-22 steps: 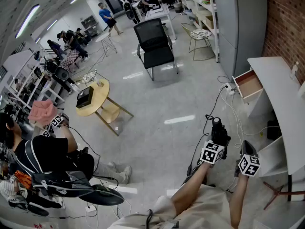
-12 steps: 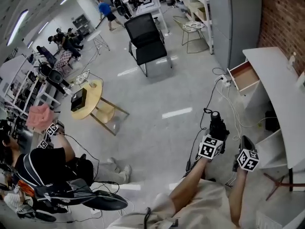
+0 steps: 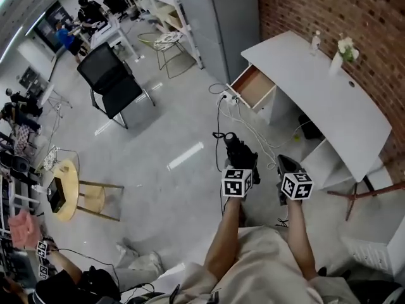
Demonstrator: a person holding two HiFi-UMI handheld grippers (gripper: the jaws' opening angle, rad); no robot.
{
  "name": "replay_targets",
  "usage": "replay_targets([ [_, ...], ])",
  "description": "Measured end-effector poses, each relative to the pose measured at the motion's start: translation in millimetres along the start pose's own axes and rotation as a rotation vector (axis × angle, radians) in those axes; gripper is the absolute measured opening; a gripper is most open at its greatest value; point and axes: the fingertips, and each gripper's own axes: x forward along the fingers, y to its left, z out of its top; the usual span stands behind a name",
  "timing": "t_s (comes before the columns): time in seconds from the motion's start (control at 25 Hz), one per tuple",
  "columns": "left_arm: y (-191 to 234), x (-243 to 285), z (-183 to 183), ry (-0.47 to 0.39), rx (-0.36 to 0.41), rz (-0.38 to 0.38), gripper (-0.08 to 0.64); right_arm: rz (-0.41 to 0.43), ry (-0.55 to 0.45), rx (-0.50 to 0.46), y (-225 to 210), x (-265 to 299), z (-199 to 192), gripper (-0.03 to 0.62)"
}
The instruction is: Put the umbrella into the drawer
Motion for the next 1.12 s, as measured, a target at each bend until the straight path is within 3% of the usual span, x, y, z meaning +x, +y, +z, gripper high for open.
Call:
replay_targets([
  [0.44,35,62,44,0.041,0.044,-0.1,0.23,-0.101,-0.014,-0.017,-18,58,44,0.069],
  [0.64,54,84,61,0.03,0.013,-0.173,0.23,-0.149,-0.04,-0.036,-19,86,64,0.069],
  [0.88,91,95,66,0.064,0.103,-0.168,0.23,-0.194,-0.081,0.006,-15,114,77,0.069],
  [1.12,129,99,65,0.074,0.063,-0.169,0.232,-0.206,-0.06,0.023,-6,142,73,0.069],
])
